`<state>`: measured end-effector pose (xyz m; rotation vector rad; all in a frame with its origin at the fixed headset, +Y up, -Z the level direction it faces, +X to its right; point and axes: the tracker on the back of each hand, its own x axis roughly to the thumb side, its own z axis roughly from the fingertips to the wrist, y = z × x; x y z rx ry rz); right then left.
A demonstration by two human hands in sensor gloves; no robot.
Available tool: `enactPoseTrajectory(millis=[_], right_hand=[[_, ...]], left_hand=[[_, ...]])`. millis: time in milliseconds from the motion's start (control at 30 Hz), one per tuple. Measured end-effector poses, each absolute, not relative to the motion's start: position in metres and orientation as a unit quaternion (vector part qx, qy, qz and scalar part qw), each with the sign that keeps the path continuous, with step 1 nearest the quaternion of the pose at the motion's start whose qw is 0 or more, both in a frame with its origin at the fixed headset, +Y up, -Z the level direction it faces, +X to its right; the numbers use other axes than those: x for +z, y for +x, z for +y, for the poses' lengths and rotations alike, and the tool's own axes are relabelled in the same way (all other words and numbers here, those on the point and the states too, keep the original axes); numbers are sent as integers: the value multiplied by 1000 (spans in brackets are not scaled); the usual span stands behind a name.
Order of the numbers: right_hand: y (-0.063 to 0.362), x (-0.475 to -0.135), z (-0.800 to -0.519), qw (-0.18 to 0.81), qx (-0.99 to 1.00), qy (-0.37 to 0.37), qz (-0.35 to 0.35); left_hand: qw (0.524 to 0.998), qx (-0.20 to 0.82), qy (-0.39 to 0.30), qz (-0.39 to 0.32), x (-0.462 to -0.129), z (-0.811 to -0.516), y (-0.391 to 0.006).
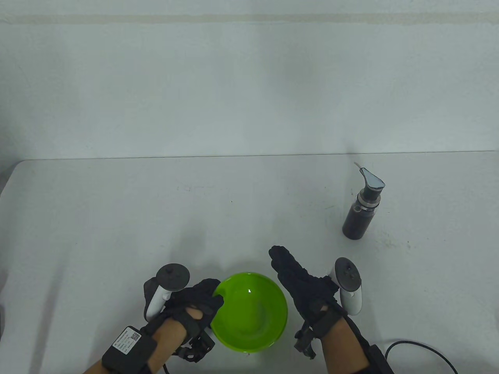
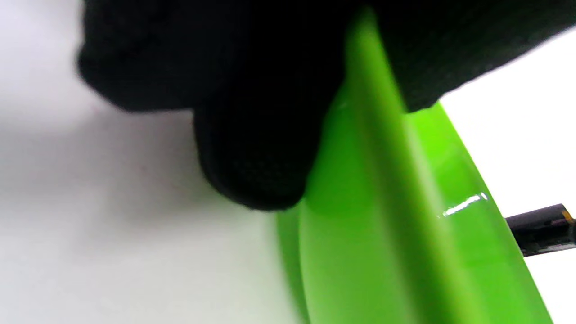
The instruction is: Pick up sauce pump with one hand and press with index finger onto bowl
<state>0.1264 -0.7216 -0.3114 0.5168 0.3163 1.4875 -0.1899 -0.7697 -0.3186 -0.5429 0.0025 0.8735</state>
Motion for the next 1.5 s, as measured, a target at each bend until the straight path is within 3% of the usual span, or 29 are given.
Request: enactPoseTrajectory(millis=[300,467,600,767,900,1033,1100,1233,1333,1500], right_hand=[[127,-311,-722,694,669,226,141],[127,-312,-724,691,673,222,144],[127,-313,-726,689,676,217,148],[129,-312,-725,690,676,215,143],[130,-312,-725,691,676,214,141],[130,-313,-725,691,676,214,139],[130,-313,-726,689,678,214,140],[130,-312,-727,681,685,214,143],[131,-312,-726,676,691,214,137],[136,-311,-715,689,682,223,106]], left_hand=[[856,437,-276,8,-318,-770,-199],[850,446,-279,18,-320,-755,-203],[874,446,-191,13,-326,-722,-210],[863,483,-147,-22,-323,-694,-207],[861,496,-75,-86,-316,-687,-203],[815,563,11,-135,-303,-692,-199],[817,549,2,-175,-297,-697,-196],[824,503,-82,-250,-299,-715,-192],[802,527,-119,-255,-306,-729,-190],[793,543,-122,-250,-310,-733,-193]])
